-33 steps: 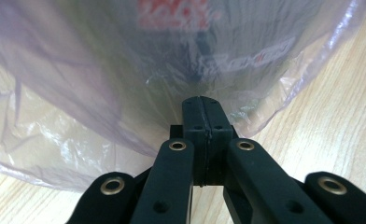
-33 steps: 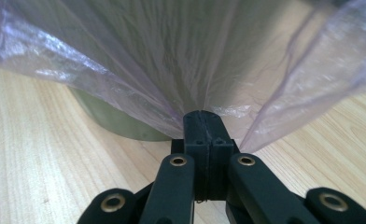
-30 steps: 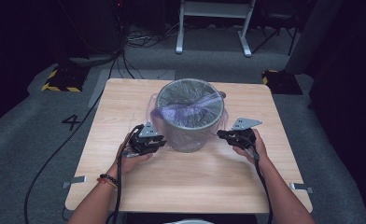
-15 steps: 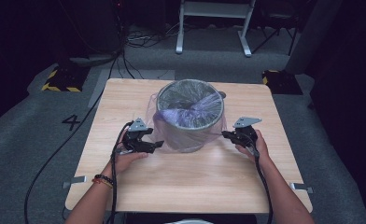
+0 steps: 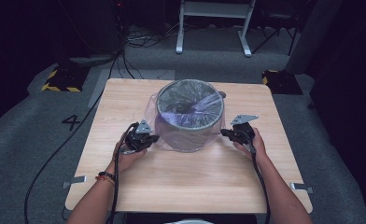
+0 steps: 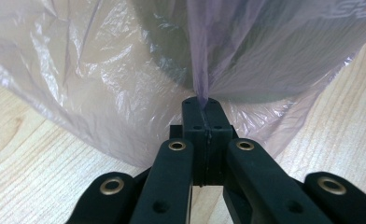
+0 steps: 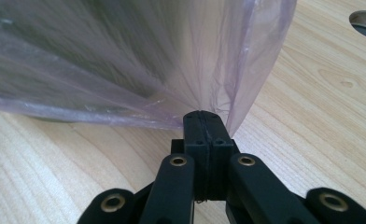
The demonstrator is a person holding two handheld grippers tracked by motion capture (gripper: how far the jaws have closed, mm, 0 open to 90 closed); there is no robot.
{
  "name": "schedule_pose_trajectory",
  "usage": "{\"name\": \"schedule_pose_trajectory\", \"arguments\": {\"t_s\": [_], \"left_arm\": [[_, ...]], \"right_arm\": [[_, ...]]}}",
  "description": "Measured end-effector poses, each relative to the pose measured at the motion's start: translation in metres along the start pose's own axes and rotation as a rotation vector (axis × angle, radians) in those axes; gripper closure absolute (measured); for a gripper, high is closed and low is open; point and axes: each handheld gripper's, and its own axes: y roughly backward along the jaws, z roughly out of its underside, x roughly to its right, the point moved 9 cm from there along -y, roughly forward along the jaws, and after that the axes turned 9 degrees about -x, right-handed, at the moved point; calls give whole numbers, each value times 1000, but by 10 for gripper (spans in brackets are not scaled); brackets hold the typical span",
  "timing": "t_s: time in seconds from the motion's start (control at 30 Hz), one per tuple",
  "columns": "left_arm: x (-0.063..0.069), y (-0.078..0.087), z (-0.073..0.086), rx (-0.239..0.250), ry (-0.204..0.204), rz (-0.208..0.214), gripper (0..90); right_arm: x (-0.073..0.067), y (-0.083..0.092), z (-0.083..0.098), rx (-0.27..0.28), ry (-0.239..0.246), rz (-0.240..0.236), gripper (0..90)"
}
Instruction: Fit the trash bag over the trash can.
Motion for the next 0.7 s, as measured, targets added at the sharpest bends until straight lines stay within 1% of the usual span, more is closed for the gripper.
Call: {"name": "schedule_pose_trajectory", "arguments": {"t_s": [0.03, 0.07, 0.1, 0.13, 0.17, 0.2, 0.23, 0.27, 0.3, 0.33, 0.4, 0.43, 0.47, 0.53, 0.6, 0.63, 0.67, 0.7], "left_arm": [[-1, 0, 0, 0, 5, -7, 879], [-5, 0, 0, -1, 21, -36, 811], [-6, 1, 0, 3, 40, -48, 675], [-8, 2, 0, 10, 55, -49, 583], [-8, 5, 0, 27, 70, -34, 518], [-7, 8, 0, 44, 81, -30, 471], [-7, 11, 0, 55, 85, -28, 390], [-7, 14, 1, 55, 83, -24, 312], [-4, 18, 4, 45, 77, -11, 251], [-2, 20, 5, 46, 73, -7, 214], [4, 27, 9, 51, 52, 10, 165], [7, 31, 12, 47, 40, 18, 157], [9, 33, 14, 45, 35, 17, 158], [14, 38, 20, 45, 13, 17, 157], [21, 40, 28, 27, -11, 16, 156], [22, 40, 30, 22, -21, -2, 156], [23, 40, 34, 7, -32, -21, 156], [25, 40, 36, -3, -30, -24, 156]], "right_arm": [[1, 0, 0, 0, -2, 3, 900], [2, 0, 0, 2, -6, 1, 900], [3, 0, 0, 4, -12, 2, 900], [4, 0, 1, 6, -16, 4, 900], [4, 1, 1, 11, -21, 0, 899], [4, 2, 1, 23, -22, -4, 877], [5, 4, 1, 30, -26, -1, 845], [5, 6, 2, 39, -33, -2, 810], [5, 10, 1, 60, -32, -15, 760], [4, 15, 1, 83, -33, -35, 685], [3, 21, 2, 89, -26, -50, 560], [2, 26, 2, 96, -21, -60, 512], [1, 31, 3, 111, -16, -66, 467], [0, 39, 2, 128, -15, -63, 357], [-2, 48, 1, 149, -4, -60, 325], [-3, 52, 0, 162, 3, -64, 291], [-5, 54, 0, 169, 3, -68, 279], [-7, 58, -2, 179, 3, -74, 267]]}}
